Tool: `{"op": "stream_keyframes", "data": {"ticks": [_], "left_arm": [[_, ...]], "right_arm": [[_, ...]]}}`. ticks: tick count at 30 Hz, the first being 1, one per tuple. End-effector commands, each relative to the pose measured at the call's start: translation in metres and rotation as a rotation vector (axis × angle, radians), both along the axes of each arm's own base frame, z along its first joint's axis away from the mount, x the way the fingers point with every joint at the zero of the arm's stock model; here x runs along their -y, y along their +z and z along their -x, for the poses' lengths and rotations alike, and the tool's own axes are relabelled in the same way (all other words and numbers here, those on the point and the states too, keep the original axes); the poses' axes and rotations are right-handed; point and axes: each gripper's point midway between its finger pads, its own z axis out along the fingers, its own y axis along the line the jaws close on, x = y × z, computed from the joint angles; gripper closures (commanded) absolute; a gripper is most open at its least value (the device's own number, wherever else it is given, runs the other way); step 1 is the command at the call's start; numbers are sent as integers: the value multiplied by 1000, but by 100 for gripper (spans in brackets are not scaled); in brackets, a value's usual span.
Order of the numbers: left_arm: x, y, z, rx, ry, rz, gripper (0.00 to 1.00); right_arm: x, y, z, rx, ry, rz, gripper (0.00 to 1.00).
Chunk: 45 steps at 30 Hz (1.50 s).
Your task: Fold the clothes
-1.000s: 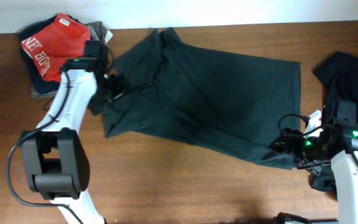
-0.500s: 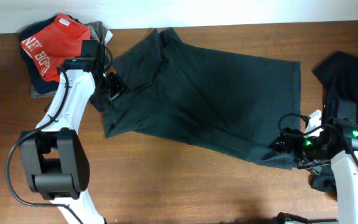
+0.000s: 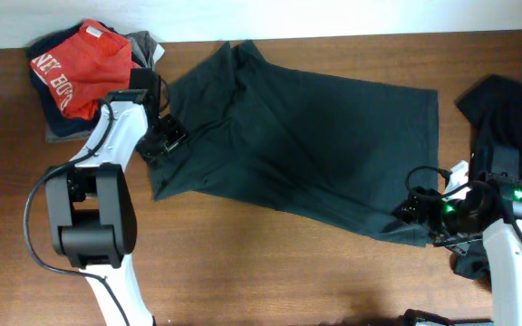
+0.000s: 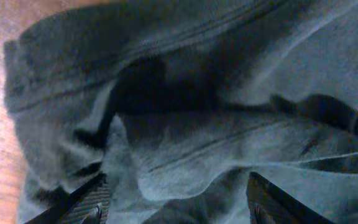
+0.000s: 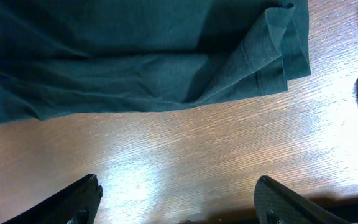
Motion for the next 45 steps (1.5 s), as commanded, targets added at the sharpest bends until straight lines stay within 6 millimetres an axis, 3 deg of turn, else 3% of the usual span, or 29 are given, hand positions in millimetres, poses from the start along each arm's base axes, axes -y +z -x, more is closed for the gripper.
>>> {"op": "stream_keyframes", "data": {"ticks": [1,9,12,15,18,22,28,32,36,37,38,40,45], "left_arm": [[1,0,-8,28,-18,9,30],[1,1,-12,47,-21,9,44],[1,2,-15,58,-22,9,55],[1,2,-16,65,-22,9,82],[1,3,-19,79,-34,8,99],[8,6,-27,116,-53,45,99],[33,27,-60,261,-91,178,99],[32,36,-79,347,-96,166,99],[12,37,-91,389,-61,52,99],[8,36,-91,388,-53,27,95],[4,35,-90,386,-55,3,80],[2,35,-90,391,-105,-22,1],[-1,39,-80,353,-144,-35,1]], "right_arm": [[-3,0,0,2,18,-6,16],[-3,-1,1,0,18,-7,16],[-3,-1,1,0,18,-7,16],[-3,-1,1,0,18,-7,16],[-3,-1,2,-4,18,-8,16],[-4,-1,2,-7,18,-9,16],[-4,-1,4,-12,18,-11,16],[-4,-1,4,-12,18,-11,16],[-5,-2,6,-24,18,-15,16],[-5,-2,8,-29,18,-16,16],[-6,-2,9,-35,18,-18,16],[-6,-2,12,-48,18,-22,16],[-8,-3,17,-69,18,-29,18]]}}
